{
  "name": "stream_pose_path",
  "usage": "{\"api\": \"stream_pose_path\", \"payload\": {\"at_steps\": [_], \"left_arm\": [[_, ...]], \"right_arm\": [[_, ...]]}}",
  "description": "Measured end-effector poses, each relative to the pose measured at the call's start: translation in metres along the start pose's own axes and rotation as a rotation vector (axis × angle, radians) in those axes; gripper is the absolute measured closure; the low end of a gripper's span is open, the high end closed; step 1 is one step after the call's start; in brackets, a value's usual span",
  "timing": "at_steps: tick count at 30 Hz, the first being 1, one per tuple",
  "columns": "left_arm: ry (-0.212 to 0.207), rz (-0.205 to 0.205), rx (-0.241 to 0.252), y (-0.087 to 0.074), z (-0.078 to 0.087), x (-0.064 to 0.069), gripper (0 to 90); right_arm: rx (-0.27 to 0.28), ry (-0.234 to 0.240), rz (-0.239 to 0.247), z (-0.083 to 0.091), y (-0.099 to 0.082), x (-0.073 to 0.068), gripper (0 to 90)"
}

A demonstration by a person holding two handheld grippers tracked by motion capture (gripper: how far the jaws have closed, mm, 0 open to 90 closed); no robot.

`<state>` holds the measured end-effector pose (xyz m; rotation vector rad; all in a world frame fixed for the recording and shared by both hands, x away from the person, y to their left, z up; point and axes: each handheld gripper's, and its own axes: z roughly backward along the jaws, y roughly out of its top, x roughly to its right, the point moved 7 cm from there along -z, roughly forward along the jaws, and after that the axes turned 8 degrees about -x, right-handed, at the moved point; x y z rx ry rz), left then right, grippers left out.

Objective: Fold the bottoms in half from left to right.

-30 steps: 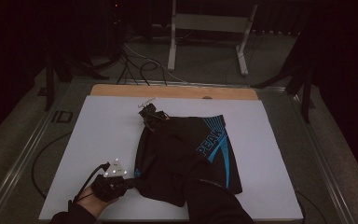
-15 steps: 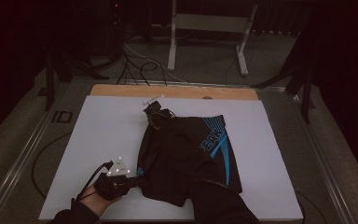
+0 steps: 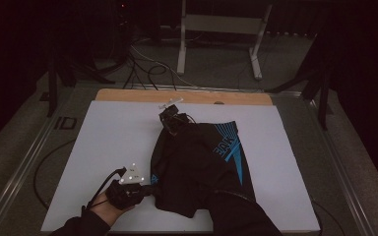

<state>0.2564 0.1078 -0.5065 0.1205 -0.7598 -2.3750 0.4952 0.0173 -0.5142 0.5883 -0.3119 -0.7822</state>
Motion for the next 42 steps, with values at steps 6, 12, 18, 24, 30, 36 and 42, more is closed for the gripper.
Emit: {"api": "stream_pose_path", "payload": {"at_steps": [6, 12, 18, 24, 30, 36, 42], "left_arm": [[-0.011, -0.015, 0.011, 0.01, 0.001, 0.005, 85.9], [-0.027, -0.024, 0.016, 0.016, 0.0, 0.01, 85.9], [-0.034, -0.037, 0.031, 0.026, 0.001, 0.015, 85.9], [-0.043, -0.062, 0.032, 0.037, -0.002, 0.021, 85.9], [-0.063, -0.09, 0.036, 0.048, -0.007, 0.03, 85.9], [-0.077, -0.118, 0.037, 0.059, -0.015, 0.039, 85.9], [-0.088, -0.134, 0.056, 0.069, -0.018, 0.043, 85.8]], "right_arm": [[0.009, -0.013, 0.001, 0.009, -0.002, 0.008, 88.2], [0.02, -0.008, -0.016, 0.017, -0.006, 0.018, 88.2], [0.028, -0.031, -0.015, 0.028, -0.01, 0.028, 88.2], [0.032, -0.04, -0.036, 0.037, -0.018, 0.041, 88.2], [0.039, -0.051, -0.041, 0.047, -0.025, 0.054, 88.3], [0.039, -0.064, -0.046, 0.054, -0.032, 0.063, 88.4], [0.041, -0.076, -0.052, 0.061, -0.036, 0.071, 88.4]]}}
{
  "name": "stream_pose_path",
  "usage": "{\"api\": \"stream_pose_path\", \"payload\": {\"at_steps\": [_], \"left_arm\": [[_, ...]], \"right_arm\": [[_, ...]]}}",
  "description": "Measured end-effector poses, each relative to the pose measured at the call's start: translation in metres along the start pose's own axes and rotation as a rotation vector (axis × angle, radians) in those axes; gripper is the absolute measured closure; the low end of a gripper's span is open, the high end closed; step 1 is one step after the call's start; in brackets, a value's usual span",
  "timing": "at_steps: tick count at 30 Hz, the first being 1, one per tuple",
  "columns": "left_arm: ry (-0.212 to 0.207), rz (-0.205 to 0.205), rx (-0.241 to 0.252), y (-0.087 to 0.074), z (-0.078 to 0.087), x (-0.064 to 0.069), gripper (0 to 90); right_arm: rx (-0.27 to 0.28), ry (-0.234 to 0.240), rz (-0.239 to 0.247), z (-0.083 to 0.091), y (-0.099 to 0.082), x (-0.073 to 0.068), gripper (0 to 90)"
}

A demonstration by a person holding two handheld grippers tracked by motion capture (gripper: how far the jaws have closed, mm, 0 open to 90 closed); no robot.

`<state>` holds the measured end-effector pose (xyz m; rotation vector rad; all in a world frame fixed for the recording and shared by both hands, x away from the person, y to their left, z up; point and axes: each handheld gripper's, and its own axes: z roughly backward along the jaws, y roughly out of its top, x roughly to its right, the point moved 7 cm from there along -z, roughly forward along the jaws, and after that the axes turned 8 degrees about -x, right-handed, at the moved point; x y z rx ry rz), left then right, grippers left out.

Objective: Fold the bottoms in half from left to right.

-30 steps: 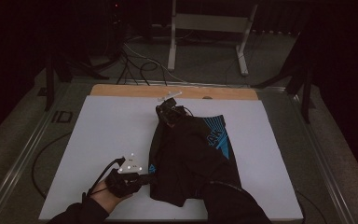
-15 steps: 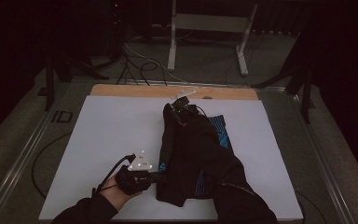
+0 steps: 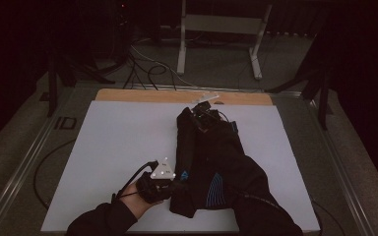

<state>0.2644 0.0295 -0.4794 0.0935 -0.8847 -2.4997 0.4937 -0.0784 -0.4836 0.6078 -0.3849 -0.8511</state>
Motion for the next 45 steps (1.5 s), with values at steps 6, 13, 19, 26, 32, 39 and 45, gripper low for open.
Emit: {"api": "stream_pose_path", "payload": {"at_steps": [6, 13, 19, 26, 32, 39, 45], "left_arm": [[-0.002, -0.017, 0.013, 0.012, -0.004, 0.004, 85.8], [-0.009, -0.048, 0.019, 0.029, -0.011, 0.01, 85.8], [-0.034, -0.053, 0.032, 0.041, -0.021, 0.015, 85.8], [-0.056, -0.07, 0.034, 0.053, -0.038, 0.024, 85.7], [-0.071, -0.088, 0.031, 0.066, -0.052, 0.031, 85.7], [-0.095, -0.093, 0.026, 0.073, -0.067, 0.037, 85.7], [-0.106, -0.097, 0.029, 0.081, -0.079, 0.041, 85.6]], "right_arm": [[0.007, -0.027, -0.016, 0.011, -0.005, 0.017, 88.4], [0.015, -0.051, -0.023, 0.023, -0.01, 0.034, 88.4], [0.018, -0.076, -0.029, 0.032, -0.016, 0.049, 88.4], [0.01, -0.111, -0.043, 0.042, -0.031, 0.071, 88.4], [0.001, -0.13, -0.062, 0.045, -0.044, 0.086, 88.4], [-0.022, -0.147, -0.082, 0.042, -0.06, 0.1, 88.3], [-0.029, -0.15, -0.094, 0.034, -0.071, 0.105, 88.3]]}}
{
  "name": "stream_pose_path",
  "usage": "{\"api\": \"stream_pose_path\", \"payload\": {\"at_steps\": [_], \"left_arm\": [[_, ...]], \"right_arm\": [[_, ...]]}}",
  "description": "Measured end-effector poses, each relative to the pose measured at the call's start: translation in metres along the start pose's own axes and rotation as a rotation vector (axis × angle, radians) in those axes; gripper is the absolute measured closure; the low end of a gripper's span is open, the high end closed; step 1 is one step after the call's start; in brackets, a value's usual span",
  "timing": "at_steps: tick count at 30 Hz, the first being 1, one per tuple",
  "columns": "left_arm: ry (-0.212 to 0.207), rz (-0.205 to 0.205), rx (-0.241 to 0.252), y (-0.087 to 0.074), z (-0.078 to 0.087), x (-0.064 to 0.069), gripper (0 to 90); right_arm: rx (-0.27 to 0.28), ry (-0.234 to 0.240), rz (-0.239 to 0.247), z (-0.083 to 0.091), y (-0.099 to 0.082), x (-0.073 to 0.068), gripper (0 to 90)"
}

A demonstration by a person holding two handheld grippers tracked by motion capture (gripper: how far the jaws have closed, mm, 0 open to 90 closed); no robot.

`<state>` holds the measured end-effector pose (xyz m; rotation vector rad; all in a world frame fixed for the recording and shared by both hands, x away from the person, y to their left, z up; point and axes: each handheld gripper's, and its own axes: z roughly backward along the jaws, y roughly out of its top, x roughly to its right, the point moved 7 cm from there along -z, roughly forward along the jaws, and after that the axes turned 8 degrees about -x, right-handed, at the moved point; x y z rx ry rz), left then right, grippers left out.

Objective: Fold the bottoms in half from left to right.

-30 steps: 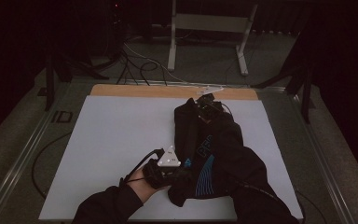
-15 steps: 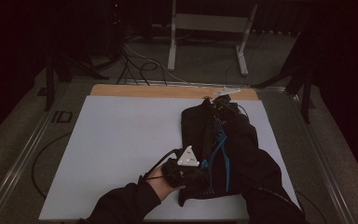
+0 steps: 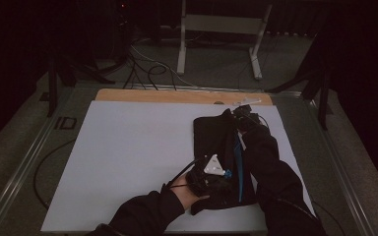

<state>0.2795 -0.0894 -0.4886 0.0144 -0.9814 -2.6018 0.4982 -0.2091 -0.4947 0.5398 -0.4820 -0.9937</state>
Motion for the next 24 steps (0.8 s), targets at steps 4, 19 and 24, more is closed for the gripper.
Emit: {"api": "stream_pose_path", "payload": {"at_steps": [4, 19, 24], "left_arm": [[-0.008, 0.009, -0.009, -0.003, -0.006, -0.002, 85.6], [-0.031, 0.039, -0.056, -0.013, -0.034, -0.007, 85.1], [-0.037, 0.044, -0.062, -0.012, -0.041, -0.006, 84.5]], "right_arm": [[0.001, -0.003, -0.003, -0.006, -0.008, 0.003, 88.3], [-0.073, -0.018, -0.021, -0.035, -0.033, 0.01, 87.9], [-0.074, -0.023, -0.032, -0.038, -0.036, 0.013, 87.0]]}}
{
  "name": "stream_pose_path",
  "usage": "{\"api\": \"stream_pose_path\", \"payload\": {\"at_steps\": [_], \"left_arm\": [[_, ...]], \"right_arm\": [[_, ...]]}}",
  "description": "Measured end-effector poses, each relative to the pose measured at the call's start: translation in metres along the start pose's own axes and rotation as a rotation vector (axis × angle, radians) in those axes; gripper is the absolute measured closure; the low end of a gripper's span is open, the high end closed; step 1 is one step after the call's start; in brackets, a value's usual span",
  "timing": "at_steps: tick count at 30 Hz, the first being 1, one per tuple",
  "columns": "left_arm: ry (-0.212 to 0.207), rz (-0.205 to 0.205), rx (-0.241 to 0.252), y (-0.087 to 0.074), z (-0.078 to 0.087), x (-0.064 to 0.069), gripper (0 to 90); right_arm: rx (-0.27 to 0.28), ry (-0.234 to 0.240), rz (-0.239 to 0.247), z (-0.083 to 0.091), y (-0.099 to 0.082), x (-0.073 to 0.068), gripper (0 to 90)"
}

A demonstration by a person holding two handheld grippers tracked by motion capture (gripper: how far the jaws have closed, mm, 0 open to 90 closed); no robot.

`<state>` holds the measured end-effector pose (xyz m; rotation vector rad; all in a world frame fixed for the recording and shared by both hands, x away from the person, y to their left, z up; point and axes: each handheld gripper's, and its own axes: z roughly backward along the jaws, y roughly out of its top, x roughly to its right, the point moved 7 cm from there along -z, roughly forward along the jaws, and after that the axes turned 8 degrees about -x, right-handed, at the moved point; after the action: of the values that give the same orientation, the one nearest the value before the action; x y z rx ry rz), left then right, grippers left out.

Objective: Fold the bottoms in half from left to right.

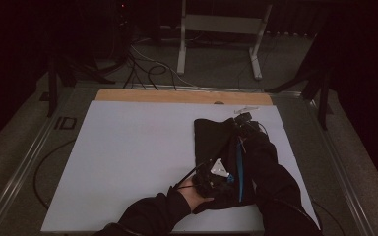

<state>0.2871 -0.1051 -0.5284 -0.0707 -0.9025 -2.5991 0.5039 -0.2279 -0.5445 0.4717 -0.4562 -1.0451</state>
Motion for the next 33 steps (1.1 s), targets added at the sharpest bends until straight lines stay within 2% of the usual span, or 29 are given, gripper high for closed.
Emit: {"api": "stream_pose_path", "payload": {"at_steps": [2, 3, 5, 7, 8, 10, 13, 16, 18, 19, 20, 22, 23, 26, 28, 30, 31, 33], "left_arm": [[-0.004, 0.006, -0.002, 0.0, -0.001, 0.0, 83.8], [-0.013, 0.009, 0.013, 0.002, -0.001, 0.001, 83.8], [-0.019, -0.003, 0.016, 0.002, 0.002, 0.002, 77.8], [-0.016, 0.001, 0.026, 0.002, 0.007, 0.001, 66.4], [-0.016, 0.003, 0.026, 0.002, 0.009, 0.001, 56.8], [-0.01, 0.015, 0.027, 0.001, 0.017, -0.003, 48.7], [0.019, 0.03, 0.044, -0.002, 0.029, -0.009, 35.9], [0.032, 0.056, 0.053, -0.007, 0.038, -0.015, 21.7], [0.039, 0.049, 0.049, -0.011, 0.044, -0.019, 10.5], [0.052, 0.049, 0.05, -0.012, 0.047, -0.021, 6.5], [0.047, 0.055, 0.062, -0.014, 0.05, -0.022, 3.5], [0.035, 0.069, 0.086, -0.016, 0.058, -0.025, 1.3], [0.041, 0.073, 0.101, -0.017, 0.062, -0.027, 0.2], [0.05, 0.079, 0.133, -0.022, 0.074, -0.033, 0.2], [0.059, 0.083, 0.144, -0.025, 0.079, -0.036, 0.2], [0.083, 0.08, 0.16, -0.031, 0.086, -0.04, 0.0], [0.09, 0.074, 0.179, -0.037, 0.093, -0.043, 0.0], [0.095, 0.077, 0.183, -0.04, 0.096, -0.045, 0.0]], "right_arm": [[0.001, -0.002, 0.0, 0.0, 0.0, 0.0, 86.7], [0.001, -0.003, 0.002, -0.001, 0.0, 0.0, 86.4], [-0.003, -0.011, -0.005, -0.001, 0.0, 0.001, 81.7], [0.006, -0.015, -0.014, 0.001, 0.0, 0.002, 74.0], [0.017, -0.018, -0.015, 0.003, 0.001, 0.002, 66.7], [0.028, -0.011, -0.014, 0.007, 0.002, 0.002, 56.8], [0.027, 0.03, -0.022, 0.012, 0.002, 0.0, 45.5], [0.035, 0.04, -0.027, 0.019, 0.002, -0.002, 32.7], [0.031, 0.076, -0.033, 0.022, 0.002, -0.004, 23.6], [0.034, 0.087, -0.024, 0.025, 0.001, -0.005, 17.4], [0.039, 0.099, -0.009, 0.027, 0.001, -0.007, 12.4], [0.044, 0.112, -0.016, 0.033, 0.0, -0.008, 12.3], [0.045, 0.123, -0.007, 0.036, 0.0, -0.01, 9.3], [0.067, 0.151, -0.017, 0.049, -0.001, -0.013, 9.3], [0.076, 0.156, -0.013, 0.055, -0.001, -0.015, 9.3], [0.105, 0.158, 0.006, 0.07, -0.006, -0.022, 9.3], [0.11, 0.157, 0.018, 0.074, -0.008, -0.024, 9.4], [0.112, 0.153, 0.025, 0.077, -0.011, -0.026, 9.4]]}}
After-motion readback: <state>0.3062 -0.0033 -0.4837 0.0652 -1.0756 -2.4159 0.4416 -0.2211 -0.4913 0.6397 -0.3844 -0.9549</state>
